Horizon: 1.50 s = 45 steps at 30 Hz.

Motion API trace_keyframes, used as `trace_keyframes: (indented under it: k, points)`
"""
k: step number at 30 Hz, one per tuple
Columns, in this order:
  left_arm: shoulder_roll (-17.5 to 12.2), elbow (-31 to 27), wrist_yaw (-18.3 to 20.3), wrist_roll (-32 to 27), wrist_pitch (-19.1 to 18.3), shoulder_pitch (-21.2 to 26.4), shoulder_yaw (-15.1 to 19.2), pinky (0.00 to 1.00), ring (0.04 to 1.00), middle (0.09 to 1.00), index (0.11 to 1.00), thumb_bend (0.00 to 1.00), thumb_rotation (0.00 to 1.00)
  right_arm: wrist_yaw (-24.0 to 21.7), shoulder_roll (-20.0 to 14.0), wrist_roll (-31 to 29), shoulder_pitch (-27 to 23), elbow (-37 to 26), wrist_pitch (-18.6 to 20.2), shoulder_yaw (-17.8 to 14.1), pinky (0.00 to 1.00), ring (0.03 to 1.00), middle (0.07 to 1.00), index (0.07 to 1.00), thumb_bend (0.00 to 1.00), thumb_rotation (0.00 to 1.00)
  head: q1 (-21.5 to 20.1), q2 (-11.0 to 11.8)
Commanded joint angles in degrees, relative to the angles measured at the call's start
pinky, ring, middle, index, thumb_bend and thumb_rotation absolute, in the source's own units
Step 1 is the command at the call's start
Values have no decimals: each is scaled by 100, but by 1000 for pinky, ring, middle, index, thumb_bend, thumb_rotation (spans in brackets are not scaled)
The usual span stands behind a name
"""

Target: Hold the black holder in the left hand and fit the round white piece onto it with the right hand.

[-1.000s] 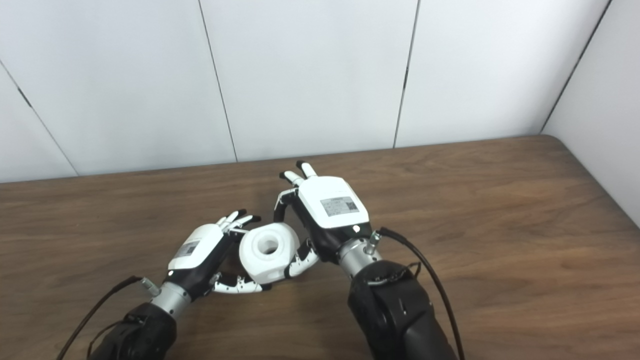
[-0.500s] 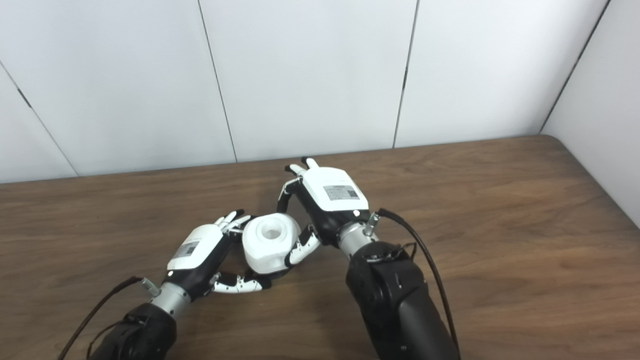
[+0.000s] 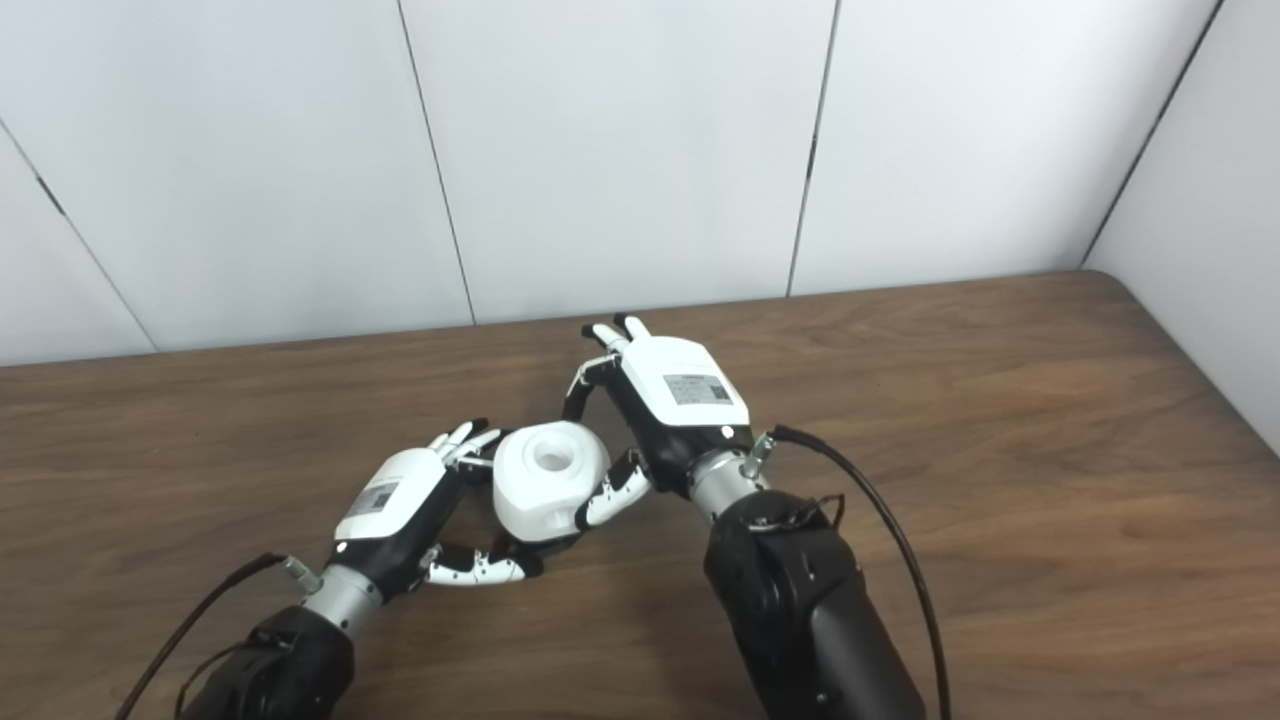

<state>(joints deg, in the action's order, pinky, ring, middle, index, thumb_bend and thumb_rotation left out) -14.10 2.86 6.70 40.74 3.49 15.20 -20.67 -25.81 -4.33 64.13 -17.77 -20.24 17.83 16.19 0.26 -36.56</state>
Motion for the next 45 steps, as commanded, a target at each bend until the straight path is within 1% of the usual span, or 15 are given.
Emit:
trace_keyframes:
  k: [1, 11, 17, 24, 34, 40, 45]
  points:
    - [126, -115, -11, -60, 147, 130, -91, 1000, 1000, 924, 482, 516, 46, -8, -48, 80, 87, -10, -11, 82, 865, 995, 930, 482, 515, 138, 12, -4]
    - [167, -50, -41, -62, 163, 158, -91, 1000, 1000, 923, 482, 516, 45, 159, -71, 133, 246, -150, -28, 180, 870, 992, 927, 482, 516, 138, 46, -9]
    - [218, -51, -55, -31, 115, 156, -99, 1000, 1000, 922, 482, 516, 46, 113, -101, 93, 233, -237, -32, 193, 879, 1000, 928, 482, 516, 136, 117, -14]
    - [252, 6, -88, 6, 155, 177, -131, 1000, 1000, 922, 482, 515, 47, -77, -134, 176, 116, -253, -25, 254, 867, 997, 925, 482, 517, 136, 181, -16]
    - [283, 17, -122, 60, 143, 188, -160, 1000, 1000, 924, 482, 515, 48, -236, -85, 258, 62, -275, -54, 374, 908, 1000, 930, 483, 516, 134, 238, -44]
    - [311, -12, -125, 100, 83, 197, -186, 1000, 1000, 923, 482, 515, 48, -247, -148, 294, 86, -304, -127, 422, 914, 1000, 930, 483, 517, 133, 282, -69]
    - [333, 15, -166, 26, 122, 188, -170, 1000, 1000, 921, 482, 515, 48, -211, -177, 288, 155, -339, -146, 468, 915, 1000, 930, 482, 517, 132, 290, -85]
